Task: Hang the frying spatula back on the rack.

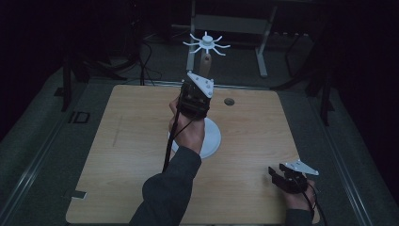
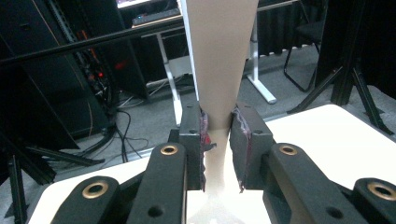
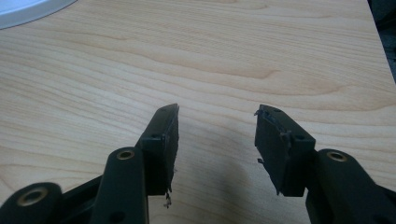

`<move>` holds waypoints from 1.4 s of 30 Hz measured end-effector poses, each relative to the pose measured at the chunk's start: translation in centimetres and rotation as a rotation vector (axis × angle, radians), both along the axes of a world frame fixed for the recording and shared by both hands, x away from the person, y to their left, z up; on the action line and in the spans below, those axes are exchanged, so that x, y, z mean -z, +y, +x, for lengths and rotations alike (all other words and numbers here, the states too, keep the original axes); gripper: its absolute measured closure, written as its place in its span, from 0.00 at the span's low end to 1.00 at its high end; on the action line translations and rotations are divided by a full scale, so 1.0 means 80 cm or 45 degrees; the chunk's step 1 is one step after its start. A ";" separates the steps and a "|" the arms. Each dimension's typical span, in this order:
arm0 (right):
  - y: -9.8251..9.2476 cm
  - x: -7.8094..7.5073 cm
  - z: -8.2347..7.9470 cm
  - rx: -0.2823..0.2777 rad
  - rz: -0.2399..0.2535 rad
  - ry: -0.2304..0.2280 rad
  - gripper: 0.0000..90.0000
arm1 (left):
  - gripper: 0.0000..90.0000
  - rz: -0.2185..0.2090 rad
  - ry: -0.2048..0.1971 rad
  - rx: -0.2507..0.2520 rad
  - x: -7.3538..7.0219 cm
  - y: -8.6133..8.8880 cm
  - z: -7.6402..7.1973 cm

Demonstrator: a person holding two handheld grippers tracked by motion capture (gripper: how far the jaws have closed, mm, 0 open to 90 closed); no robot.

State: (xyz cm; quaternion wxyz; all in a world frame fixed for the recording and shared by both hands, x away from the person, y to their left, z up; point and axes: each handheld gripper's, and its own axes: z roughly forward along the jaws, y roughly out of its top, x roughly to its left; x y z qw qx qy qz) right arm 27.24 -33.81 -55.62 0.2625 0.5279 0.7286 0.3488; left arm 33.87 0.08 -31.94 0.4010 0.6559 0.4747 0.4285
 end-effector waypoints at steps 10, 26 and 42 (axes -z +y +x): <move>0.000 0.000 0.001 -0.002 0.003 0.004 0.55 | 0.84 0.013 0.005 -0.013 0.000 -0.001 0.006; 0.000 0.000 0.000 -0.003 -0.002 0.001 0.55 | 0.84 0.028 0.018 -0.016 0.000 0.000 0.008; 0.000 0.000 -0.001 -0.001 -0.003 0.002 0.55 | 0.76 -0.030 0.066 0.097 0.009 0.005 0.005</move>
